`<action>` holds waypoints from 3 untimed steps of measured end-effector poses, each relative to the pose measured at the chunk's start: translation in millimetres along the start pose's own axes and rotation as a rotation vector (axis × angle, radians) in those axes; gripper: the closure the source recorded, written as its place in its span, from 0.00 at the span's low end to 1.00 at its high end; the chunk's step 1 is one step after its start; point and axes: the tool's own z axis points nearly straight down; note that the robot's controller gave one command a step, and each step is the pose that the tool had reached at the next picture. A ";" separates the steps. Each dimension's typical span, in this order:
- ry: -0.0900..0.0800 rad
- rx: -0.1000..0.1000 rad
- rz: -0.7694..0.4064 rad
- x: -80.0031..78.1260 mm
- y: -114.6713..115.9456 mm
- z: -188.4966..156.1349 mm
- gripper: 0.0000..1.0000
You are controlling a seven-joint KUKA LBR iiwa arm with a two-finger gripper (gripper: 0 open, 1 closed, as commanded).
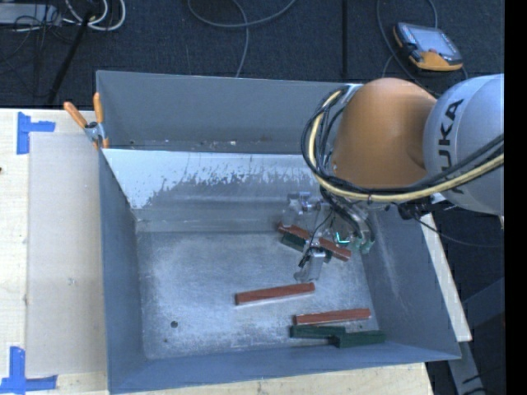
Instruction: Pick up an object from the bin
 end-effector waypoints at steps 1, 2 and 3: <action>-0.001 0.000 -0.098 15.7 -10.9 148.3 0.00; -0.010 -0.001 -0.146 18.9 18.2 112.4 0.00; -0.007 0.000 -0.099 22.6 13.3 114.2 0.00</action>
Offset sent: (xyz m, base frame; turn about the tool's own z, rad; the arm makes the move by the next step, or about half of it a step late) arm -0.0145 -0.0114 -0.1433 -0.0983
